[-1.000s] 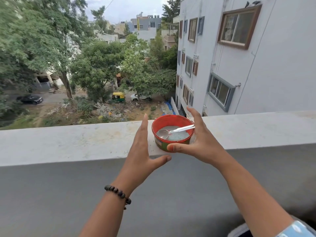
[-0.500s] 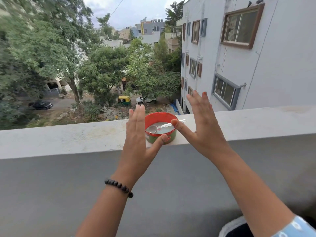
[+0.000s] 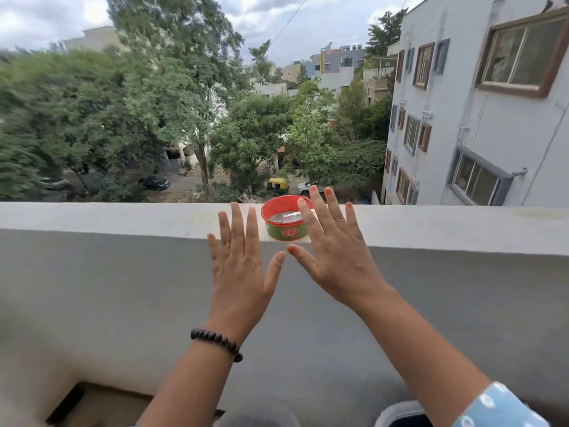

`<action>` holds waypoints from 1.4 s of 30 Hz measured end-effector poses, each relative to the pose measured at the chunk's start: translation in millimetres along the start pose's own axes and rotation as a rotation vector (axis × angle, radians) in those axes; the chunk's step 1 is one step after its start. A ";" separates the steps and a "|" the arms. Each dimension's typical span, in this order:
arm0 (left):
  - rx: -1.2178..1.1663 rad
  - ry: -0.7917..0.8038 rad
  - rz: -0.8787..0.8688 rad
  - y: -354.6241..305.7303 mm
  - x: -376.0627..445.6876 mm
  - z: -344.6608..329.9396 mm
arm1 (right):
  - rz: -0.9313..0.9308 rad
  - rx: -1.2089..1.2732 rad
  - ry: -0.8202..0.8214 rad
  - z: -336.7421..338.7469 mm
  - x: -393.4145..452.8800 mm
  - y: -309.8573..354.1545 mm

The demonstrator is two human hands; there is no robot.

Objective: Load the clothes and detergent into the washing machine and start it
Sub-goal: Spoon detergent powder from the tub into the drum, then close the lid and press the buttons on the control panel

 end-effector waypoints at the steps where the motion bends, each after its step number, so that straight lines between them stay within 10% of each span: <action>1: 0.028 0.010 0.037 1.1 -10.5 5.6 | 0.029 0.010 0.009 0.5 -4.8 6.7; 19: 0.427 0.100 0.645 81.3 -232.5 166.6 | 0.546 0.313 0.199 1.8 -92.4 249.9; 42: 0.628 0.061 0.978 169.4 -551.5 389.3 | 0.910 0.551 0.246 67.3 -299.5 589.8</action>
Point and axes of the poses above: each hand's wrist, its own x-axis towards the middle knuckle, its own z-axis out of the back of the hand, y = z × x, the point moved 8 cm from there along x, towards the middle knuckle, and after that the axes turned 3 degrees about -z, right-handed, at the moved point
